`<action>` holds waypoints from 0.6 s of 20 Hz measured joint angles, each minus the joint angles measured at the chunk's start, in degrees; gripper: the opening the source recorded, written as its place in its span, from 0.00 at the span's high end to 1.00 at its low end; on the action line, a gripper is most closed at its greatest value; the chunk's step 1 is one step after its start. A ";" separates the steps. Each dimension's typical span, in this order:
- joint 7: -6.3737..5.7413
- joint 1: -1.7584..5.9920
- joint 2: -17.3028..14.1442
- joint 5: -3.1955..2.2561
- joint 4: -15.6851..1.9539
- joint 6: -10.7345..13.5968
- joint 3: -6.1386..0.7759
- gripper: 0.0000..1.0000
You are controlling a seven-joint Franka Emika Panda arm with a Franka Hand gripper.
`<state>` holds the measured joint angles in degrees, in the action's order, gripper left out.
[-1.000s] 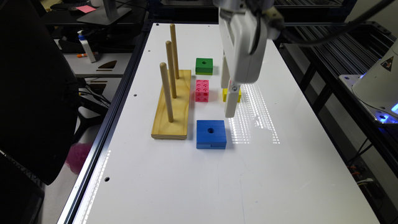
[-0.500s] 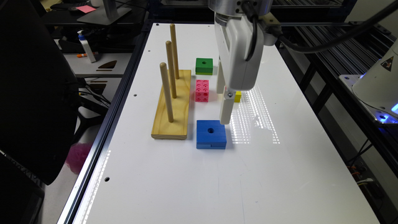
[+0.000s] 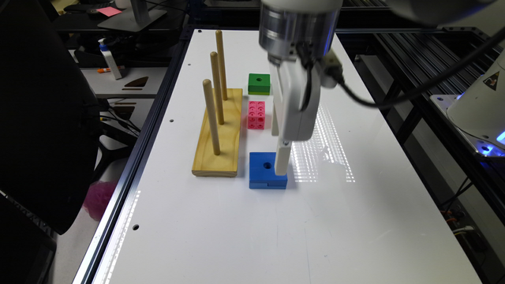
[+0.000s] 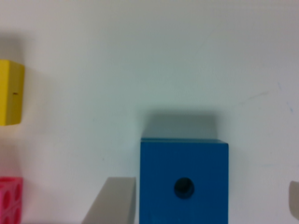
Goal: Pick up blue block.
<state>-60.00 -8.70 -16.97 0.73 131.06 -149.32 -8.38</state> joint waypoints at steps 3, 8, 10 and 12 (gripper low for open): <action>0.00 0.01 -1.92 -0.03 -0.10 -2.02 0.03 0.00; 0.00 0.01 -2.13 -0.02 -0.29 -2.24 0.03 0.00; 0.00 0.02 -2.13 -0.02 -0.36 -2.24 0.03 0.00; 0.00 0.04 -2.13 -0.03 -0.39 -2.24 0.06 0.00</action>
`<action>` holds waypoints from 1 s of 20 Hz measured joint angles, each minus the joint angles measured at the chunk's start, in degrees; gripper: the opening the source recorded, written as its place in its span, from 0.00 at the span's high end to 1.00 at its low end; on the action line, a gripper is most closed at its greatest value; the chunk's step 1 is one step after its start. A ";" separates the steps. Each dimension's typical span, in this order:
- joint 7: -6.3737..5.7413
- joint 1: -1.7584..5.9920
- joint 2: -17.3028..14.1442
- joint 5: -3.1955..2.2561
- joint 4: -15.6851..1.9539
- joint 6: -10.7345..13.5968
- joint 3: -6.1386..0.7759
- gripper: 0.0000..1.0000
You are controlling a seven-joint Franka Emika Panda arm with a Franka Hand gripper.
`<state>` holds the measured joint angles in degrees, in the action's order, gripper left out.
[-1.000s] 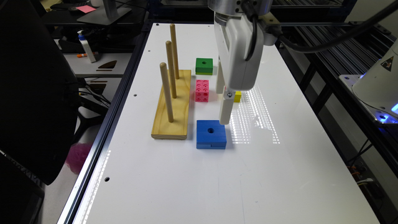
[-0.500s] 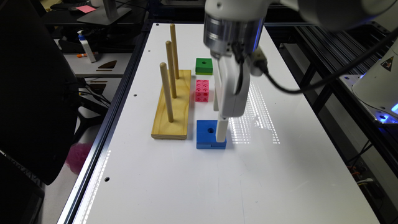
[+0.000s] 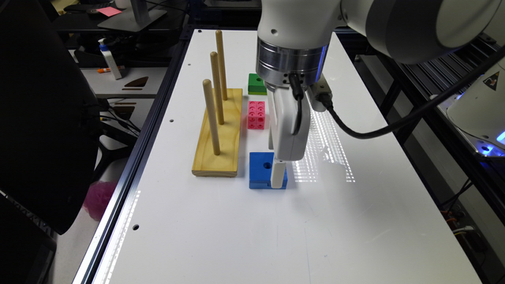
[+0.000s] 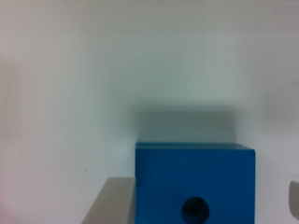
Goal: Pick up blue block.
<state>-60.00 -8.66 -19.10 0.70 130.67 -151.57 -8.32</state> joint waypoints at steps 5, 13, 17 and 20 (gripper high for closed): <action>0.00 0.07 0.00 -0.02 -0.13 0.00 0.18 0.00; 0.00 0.21 -0.02 -0.07 -0.25 0.00 0.31 0.00; 0.00 0.21 -0.69 -0.09 -0.25 -0.07 0.34 0.00; 0.00 0.21 -2.10 -0.15 -0.28 -1.25 0.41 0.00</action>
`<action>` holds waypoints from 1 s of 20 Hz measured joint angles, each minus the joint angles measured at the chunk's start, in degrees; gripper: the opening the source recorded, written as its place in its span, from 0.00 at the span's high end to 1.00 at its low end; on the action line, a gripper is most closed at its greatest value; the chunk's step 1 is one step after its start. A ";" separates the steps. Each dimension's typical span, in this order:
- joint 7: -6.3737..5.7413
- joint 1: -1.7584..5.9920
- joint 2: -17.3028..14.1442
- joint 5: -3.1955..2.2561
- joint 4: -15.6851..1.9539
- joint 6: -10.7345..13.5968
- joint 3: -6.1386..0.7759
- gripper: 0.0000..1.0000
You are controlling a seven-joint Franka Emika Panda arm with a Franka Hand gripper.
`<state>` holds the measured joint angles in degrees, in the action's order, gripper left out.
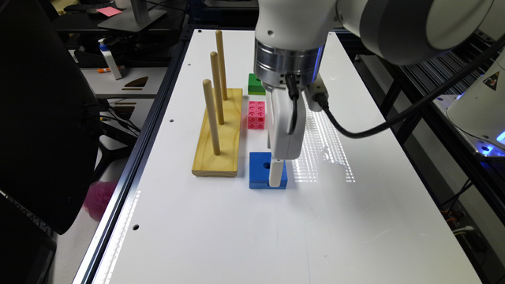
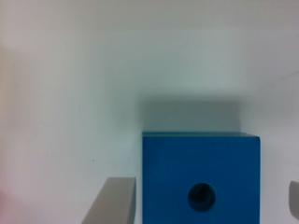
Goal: Pick up blue block.
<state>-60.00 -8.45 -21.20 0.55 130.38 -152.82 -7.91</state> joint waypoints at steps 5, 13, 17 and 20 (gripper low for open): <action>0.00 0.00 -1.16 -0.03 -0.16 -1.07 0.06 0.00; 0.00 0.00 -1.26 -0.03 -1.20 -1.04 0.14 0.00; 0.00 0.00 -1.29 -0.03 -1.24 -1.04 0.16 0.00; 0.01 0.00 -2.74 -0.11 -1.35 -1.82 0.21 0.00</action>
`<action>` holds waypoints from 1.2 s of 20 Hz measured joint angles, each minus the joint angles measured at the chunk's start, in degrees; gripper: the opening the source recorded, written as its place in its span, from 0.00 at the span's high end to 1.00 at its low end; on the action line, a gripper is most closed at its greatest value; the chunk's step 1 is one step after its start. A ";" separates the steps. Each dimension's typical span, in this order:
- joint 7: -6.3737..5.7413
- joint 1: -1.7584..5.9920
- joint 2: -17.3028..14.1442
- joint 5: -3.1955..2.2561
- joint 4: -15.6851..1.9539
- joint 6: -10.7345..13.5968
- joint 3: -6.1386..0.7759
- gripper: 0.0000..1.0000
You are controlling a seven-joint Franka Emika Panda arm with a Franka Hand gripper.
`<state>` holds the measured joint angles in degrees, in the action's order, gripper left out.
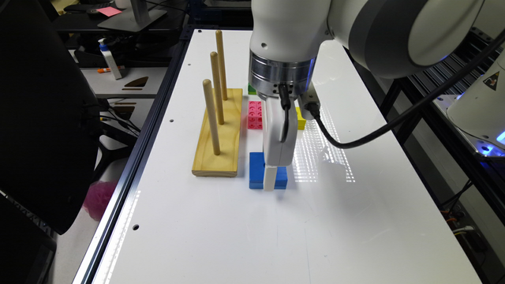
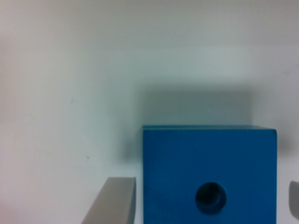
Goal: Pick up blue block.
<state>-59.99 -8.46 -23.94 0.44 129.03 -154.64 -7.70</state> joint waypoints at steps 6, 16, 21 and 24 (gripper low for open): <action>-0.17 -0.01 -1.66 -0.57 -0.89 -1.20 0.08 1.00; -0.17 0.00 -1.61 -0.63 -0.85 -1.13 0.10 1.00; -0.17 0.00 1.57 -0.63 -0.82 2.15 0.10 1.00; -0.17 0.00 3.06 -0.63 -0.81 3.88 0.10 1.00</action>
<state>-60.16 -8.45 -20.88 -0.19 128.22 -150.76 -7.60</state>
